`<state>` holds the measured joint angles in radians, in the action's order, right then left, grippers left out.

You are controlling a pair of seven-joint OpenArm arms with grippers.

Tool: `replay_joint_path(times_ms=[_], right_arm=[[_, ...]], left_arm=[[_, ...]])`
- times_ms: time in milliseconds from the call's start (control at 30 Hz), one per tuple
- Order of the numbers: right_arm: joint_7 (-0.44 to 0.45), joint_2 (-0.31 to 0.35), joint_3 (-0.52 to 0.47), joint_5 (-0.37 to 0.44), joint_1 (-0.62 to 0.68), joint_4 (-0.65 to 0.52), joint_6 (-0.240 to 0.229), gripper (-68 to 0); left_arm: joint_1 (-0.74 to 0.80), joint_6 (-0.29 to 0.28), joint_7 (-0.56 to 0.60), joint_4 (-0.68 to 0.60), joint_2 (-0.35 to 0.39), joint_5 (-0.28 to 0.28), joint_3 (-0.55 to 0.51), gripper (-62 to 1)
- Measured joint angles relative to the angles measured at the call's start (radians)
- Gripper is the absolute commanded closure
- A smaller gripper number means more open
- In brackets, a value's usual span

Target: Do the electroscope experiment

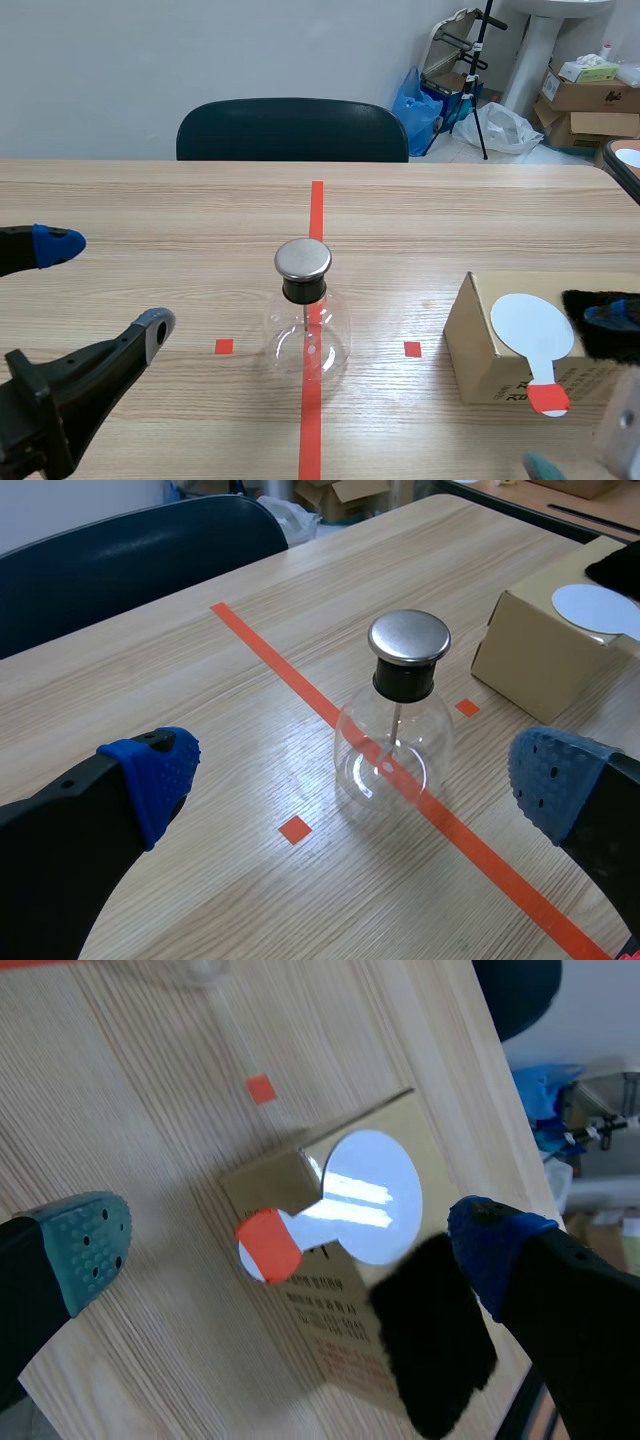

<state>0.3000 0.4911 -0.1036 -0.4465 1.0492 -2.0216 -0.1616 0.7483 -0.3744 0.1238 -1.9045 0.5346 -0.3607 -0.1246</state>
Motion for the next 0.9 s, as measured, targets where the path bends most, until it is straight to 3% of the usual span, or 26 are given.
replay_joint_path(times_ms=[200,433,533,733,900], right_arm=[[0.003,-0.091,0.0,-0.159,0.094,0.0,0.19,-67.9],[0.006,-0.199,-0.003,-0.302,0.167,0.0,0.354,-67.9],[0.006,-0.251,-0.006,-0.359,0.174,0.0,0.386,-67.9],[0.007,-0.337,-0.006,-0.503,0.174,0.0,0.394,-67.9],[0.024,-0.367,-0.006,-0.576,0.138,0.035,0.394,-67.9]], left_arm=[[0.0,0.0,0.0,0.0,0.0,0.0,0.0,-62.3],[0.0,0.0,0.0,0.0,0.0,-0.001,0.0,-62.3],[0.0,-0.001,0.0,0.0,0.0,-0.001,0.0,-62.3],[0.0,-0.001,0.0,0.0,0.0,-0.001,0.0,-62.3],[0.0,-0.001,0.0,0.0,0.0,0.0,0.0,-62.3]])
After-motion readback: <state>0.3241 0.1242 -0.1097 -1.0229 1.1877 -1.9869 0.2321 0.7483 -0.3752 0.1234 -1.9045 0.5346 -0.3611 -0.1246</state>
